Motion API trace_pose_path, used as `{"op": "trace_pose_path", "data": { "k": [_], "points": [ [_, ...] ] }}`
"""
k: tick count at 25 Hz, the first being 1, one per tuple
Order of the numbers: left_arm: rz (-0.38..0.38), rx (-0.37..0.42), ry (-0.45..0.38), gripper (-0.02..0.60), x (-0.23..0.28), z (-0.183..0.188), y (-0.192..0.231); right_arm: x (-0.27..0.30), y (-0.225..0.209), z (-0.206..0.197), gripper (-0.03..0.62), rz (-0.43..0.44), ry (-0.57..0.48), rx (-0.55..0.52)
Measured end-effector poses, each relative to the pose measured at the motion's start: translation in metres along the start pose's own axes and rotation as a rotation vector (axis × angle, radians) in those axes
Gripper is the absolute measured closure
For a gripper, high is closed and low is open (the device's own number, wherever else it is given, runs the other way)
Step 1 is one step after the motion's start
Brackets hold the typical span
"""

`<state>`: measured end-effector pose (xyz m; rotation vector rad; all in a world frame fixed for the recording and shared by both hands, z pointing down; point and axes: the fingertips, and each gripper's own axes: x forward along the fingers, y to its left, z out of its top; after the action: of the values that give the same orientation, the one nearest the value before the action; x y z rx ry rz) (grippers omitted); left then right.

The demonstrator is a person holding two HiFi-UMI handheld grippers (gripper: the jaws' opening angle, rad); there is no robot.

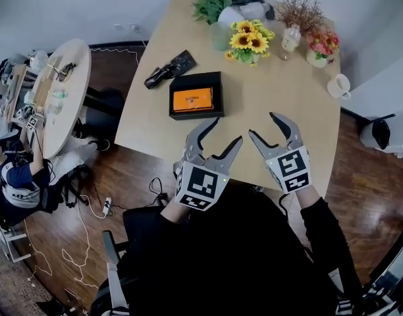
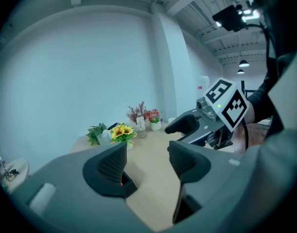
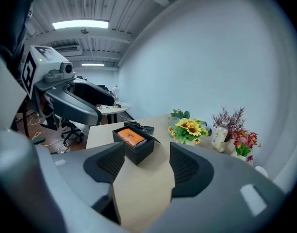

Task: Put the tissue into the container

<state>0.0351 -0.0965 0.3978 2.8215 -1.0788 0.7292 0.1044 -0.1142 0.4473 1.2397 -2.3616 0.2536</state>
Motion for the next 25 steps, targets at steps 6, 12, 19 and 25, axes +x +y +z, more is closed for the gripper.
{"op": "trace_pose_path", "data": {
  "k": [6, 12, 19, 25],
  "points": [
    [0.011, -0.005, -0.044, 0.324, -0.006, 0.014, -0.033, -0.063, -0.024, 0.002, 0.315, -0.076, -0.095, 0.047],
    [0.0, -0.016, -0.045, 0.326, -0.001, 0.017, -0.061, -0.106, -0.043, -0.007, 0.321, -0.13, -0.154, 0.082],
    [0.012, -0.006, -0.083, 0.327, 0.001, 0.032, -0.072, -0.137, -0.065, -0.022, 0.326, -0.182, -0.183, 0.116],
    [-0.024, 0.071, -0.148, 0.331, -0.003, 0.048, -0.071, -0.161, -0.083, -0.023, 0.332, -0.297, -0.201, 0.157]
  ]
}}
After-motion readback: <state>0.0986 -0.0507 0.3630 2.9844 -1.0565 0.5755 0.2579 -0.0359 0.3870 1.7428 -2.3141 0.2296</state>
